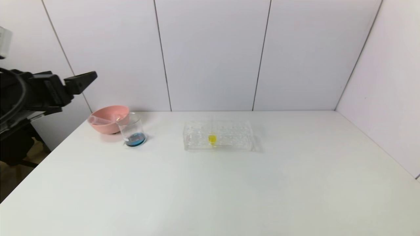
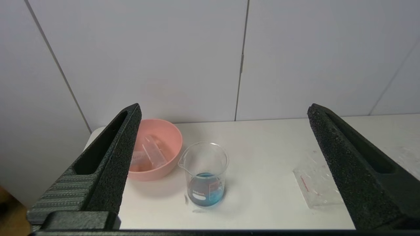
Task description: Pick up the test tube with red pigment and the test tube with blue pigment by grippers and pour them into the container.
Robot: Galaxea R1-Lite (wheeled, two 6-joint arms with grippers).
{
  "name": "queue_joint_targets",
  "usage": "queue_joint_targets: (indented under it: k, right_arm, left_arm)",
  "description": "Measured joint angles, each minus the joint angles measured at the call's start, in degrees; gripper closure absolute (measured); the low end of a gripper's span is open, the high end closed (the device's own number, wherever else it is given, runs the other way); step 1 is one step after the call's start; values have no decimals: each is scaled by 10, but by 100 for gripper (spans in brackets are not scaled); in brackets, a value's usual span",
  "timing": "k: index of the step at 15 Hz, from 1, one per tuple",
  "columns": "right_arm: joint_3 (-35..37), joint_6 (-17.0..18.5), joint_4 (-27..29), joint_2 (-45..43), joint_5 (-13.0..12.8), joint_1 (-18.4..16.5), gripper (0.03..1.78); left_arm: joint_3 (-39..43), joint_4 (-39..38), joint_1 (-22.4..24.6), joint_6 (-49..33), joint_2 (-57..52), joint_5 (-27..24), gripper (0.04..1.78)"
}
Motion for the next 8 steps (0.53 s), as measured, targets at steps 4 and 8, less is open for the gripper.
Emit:
queue_joint_targets:
  k: [4,8]
  right_arm:
    - [0,0,0,0,0,0,4]
    - [0,0,0,0,0,0,4]
  left_arm:
    - [51,128,0,19,-225,-60,6]
    - [73,294,2,31,-446,-89,6]
